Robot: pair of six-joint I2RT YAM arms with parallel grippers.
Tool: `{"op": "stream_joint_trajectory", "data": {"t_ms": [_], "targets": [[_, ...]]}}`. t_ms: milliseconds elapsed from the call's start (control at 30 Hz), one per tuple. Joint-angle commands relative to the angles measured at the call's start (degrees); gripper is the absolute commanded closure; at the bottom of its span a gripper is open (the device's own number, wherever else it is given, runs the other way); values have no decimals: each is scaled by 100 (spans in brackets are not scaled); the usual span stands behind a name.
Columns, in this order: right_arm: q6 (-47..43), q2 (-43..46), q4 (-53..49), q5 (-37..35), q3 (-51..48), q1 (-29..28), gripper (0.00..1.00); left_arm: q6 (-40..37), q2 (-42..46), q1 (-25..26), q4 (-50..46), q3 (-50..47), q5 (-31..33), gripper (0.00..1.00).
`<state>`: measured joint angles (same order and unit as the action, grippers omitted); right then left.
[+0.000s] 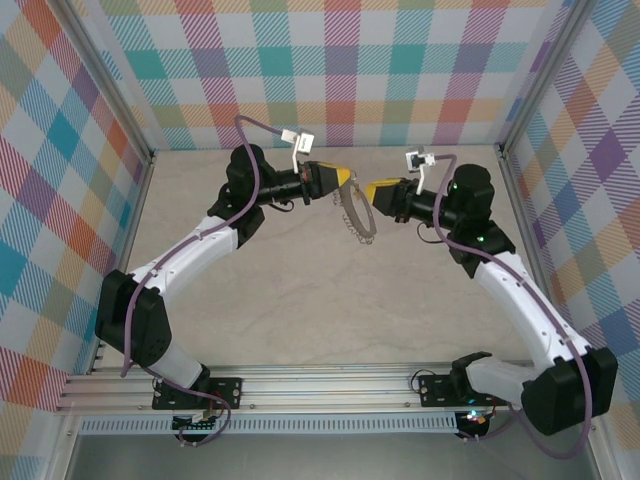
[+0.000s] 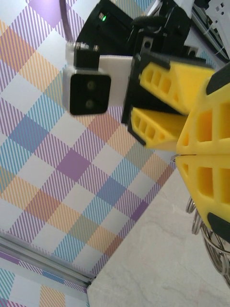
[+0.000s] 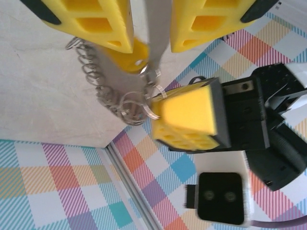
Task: Put the keys on the keyring
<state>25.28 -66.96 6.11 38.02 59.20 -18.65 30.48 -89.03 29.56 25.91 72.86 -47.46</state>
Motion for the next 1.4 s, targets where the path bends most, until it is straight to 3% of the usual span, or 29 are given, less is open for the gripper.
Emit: {"op": "stream_joint_trajectory", "data": {"t_ms": [0,300,533,1367], "targets": [[296,-240,560,84,280,51,76,45,274,56,380,-19,-110,100],[594,-616,906,318,426,16,84,56,256,67,380,13,-106,100],[601,-641,960,379,267,-328,85,88,171,76,407,77,-53,100],[876,-492,1544,-663,19,-307,85,142,224,138,476,61,-103,100]]}}
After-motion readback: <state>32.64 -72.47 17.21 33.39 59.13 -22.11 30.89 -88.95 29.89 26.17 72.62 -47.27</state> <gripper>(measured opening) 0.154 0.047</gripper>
